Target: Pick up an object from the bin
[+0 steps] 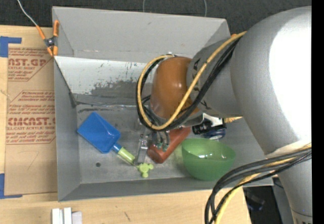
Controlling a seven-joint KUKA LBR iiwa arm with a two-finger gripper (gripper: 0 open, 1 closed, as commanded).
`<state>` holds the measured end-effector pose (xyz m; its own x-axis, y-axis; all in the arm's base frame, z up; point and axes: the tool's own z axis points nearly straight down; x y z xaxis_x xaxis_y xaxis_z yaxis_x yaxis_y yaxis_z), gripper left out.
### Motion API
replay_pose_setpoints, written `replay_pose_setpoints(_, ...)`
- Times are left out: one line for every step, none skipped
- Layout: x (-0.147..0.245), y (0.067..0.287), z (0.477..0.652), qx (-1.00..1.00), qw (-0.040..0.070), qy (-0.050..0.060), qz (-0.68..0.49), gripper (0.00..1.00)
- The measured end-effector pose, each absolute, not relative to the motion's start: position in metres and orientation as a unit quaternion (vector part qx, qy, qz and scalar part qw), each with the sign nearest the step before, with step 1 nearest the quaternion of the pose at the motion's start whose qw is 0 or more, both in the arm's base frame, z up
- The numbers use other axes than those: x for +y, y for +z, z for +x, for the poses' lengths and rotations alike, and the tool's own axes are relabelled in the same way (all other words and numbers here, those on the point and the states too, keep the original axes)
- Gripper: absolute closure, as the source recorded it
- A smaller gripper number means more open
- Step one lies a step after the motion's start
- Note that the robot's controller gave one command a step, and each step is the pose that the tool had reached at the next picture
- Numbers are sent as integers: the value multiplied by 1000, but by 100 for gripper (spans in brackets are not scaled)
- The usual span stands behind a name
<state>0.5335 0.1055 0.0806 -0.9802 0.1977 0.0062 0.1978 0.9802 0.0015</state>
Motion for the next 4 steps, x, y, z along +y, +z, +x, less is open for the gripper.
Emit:
replay_pose_setpoints(79, 70, 494, -945, 5, 0, -326, 100)
replay_pose_setpoints(79, 70, 494, -945, 5, 0, -326, 100)
replay_pose_setpoints(61, 180, 488, -945, 7, 2, -328, 100)
replay_pose_setpoints(76, 113, 486, -940, 6, 1, -341, 100)
